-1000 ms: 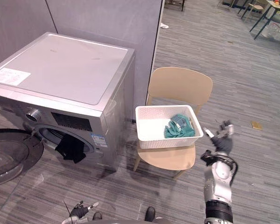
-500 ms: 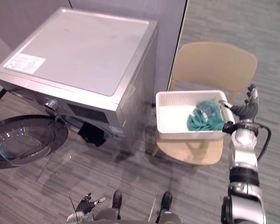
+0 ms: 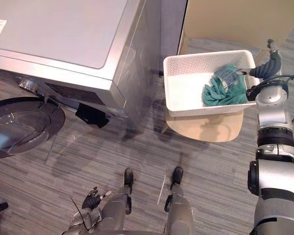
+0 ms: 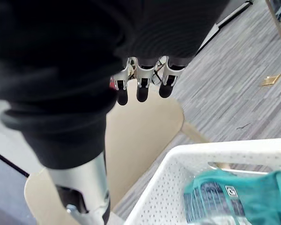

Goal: Pick up the laundry basket with both hands and put the clothes into the washing machine.

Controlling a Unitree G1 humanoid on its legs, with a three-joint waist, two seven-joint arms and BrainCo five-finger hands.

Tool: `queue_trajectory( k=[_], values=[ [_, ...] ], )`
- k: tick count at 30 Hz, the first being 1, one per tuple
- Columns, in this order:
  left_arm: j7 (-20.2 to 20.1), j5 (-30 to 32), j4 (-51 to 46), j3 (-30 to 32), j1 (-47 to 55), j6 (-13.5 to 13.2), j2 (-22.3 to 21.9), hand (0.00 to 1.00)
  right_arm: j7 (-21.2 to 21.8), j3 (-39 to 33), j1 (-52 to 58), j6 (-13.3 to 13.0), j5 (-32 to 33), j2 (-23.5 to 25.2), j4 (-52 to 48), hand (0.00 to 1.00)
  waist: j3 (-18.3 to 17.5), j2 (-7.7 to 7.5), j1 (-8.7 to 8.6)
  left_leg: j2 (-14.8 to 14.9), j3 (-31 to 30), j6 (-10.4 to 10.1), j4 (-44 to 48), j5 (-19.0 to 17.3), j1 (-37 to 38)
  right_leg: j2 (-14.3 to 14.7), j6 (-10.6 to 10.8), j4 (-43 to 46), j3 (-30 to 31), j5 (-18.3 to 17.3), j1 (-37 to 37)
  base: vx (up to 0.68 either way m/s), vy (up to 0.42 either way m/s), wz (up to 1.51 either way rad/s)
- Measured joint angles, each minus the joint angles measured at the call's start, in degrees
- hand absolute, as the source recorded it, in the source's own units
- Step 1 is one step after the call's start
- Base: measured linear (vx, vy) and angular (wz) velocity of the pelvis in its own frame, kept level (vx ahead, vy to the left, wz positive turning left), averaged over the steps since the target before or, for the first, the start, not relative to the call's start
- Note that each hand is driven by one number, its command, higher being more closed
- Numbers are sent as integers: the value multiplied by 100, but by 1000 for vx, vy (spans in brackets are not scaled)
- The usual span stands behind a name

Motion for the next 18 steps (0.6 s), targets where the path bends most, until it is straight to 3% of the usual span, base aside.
queue_trajectory(
  k=[11,18],
  values=[
    [7,-158,-305,-150,-112,4,77,0,374,811,-660,96,-160,301,703,0,210,-108,78,17,157,-15,-64,124,-359,-115,-54,657,62,-192,-730,3,-4,-2],
    [25,-180,-394,-185,-250,5,48,0,372,791,-654,113,-155,315,879,0,227,-134,151,10,210,-28,-82,160,-489,-171,-87,976,123,-368,-1036,0,-22,-2]
  ],
)
